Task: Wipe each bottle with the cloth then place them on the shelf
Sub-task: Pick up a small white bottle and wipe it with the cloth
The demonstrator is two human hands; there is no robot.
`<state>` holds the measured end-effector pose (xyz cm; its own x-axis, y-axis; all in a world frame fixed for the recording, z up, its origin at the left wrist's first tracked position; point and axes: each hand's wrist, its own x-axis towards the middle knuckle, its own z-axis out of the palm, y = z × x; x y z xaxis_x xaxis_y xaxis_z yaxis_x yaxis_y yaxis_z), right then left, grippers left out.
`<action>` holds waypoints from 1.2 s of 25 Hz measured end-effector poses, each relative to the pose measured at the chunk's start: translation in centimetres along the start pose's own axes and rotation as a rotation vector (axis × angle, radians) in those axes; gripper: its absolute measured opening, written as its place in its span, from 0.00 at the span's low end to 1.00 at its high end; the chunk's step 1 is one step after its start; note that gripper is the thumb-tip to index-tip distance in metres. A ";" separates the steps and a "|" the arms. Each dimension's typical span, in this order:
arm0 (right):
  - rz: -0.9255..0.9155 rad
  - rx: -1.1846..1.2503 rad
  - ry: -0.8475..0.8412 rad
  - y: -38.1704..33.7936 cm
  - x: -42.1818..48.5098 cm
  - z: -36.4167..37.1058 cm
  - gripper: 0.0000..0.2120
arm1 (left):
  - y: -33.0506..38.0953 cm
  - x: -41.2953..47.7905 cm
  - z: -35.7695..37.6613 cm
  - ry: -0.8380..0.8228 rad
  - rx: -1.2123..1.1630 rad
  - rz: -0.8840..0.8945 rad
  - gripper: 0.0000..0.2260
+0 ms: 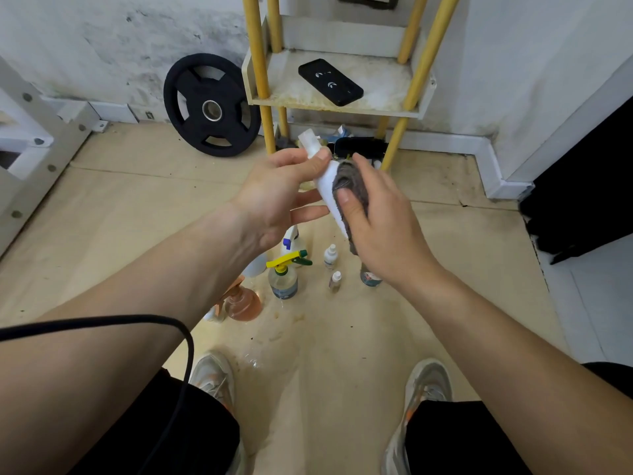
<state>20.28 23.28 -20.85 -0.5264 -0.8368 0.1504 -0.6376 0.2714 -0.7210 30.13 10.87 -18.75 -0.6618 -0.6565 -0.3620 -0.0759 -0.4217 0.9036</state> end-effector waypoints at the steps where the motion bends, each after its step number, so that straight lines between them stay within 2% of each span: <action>1: 0.061 0.114 -0.012 0.1 0.3 -0.3 0.20 | -0.1 -0.1 0.1 -0.010 0.011 -0.005 0.08; 4: 0.179 0.343 0.011 0.9 0.9 -0.4 0.12 | -0.1 -0.1 0.0 -0.039 0.077 -0.006 0.04; 7: 0.229 0.498 0.002 1.2 1.3 -0.1 0.15 | -0.1 -0.1 0.1 -0.063 0.146 0.008 0.04; 9: 0.222 0.515 0.002 1.1 1.3 -0.2 0.12 | -0.2 0.0 0.1 -0.056 0.156 0.006 0.05; 11: 0.138 0.407 -0.004 1.0 1.1 -0.3 0.09 | -0.6 0.2 0.1 -0.042 0.151 0.008 0.06; 14: 0.016 0.094 -0.062 0.9 0.2 0.0 0.24 | -0.9 0.3 0.0 -0.011 0.131 0.015 0.06; 16: -0.036 -0.042 -0.056 0.9 0.1 0.4 0.28 | -0.9 0.4 0.0 0.005 0.127 0.014 0.08; 18: -0.011 0.042 -0.017 0.9 0.3 0.4 0.26 | -0.7 0.4 0.0 0.000 0.111 0.000 0.09; 22: 0.142 0.504 -0.010 1.2 1.1 0.0 0.11 | 0.0 0.3 -0.3 -0.049 0.133 -0.028 0.06; 25: 0.235 0.750 -0.046 1.1 1.5 -0.1 0.10 | 0.1 0.2 -0.3 -0.088 0.161 -0.012 0.06; 28: 0.245 0.716 -0.054 1.2 1.5 0.1 0.10 | -0.2 0.1 -0.2 -0.114 0.155 0.000 0.10; 30: 0.178 0.519 -0.019 1.2 1.3 0.0 0.11 | -0.6 0.0 0.1 -0.097 0.156 0.014 0.07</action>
<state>18.87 22.54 -21.56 -0.5873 -0.8092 -0.0130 -0.1763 0.1436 -0.9738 30.12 11.15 -19.30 -0.7320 -0.5947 -0.3324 -0.1759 -0.3063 0.9355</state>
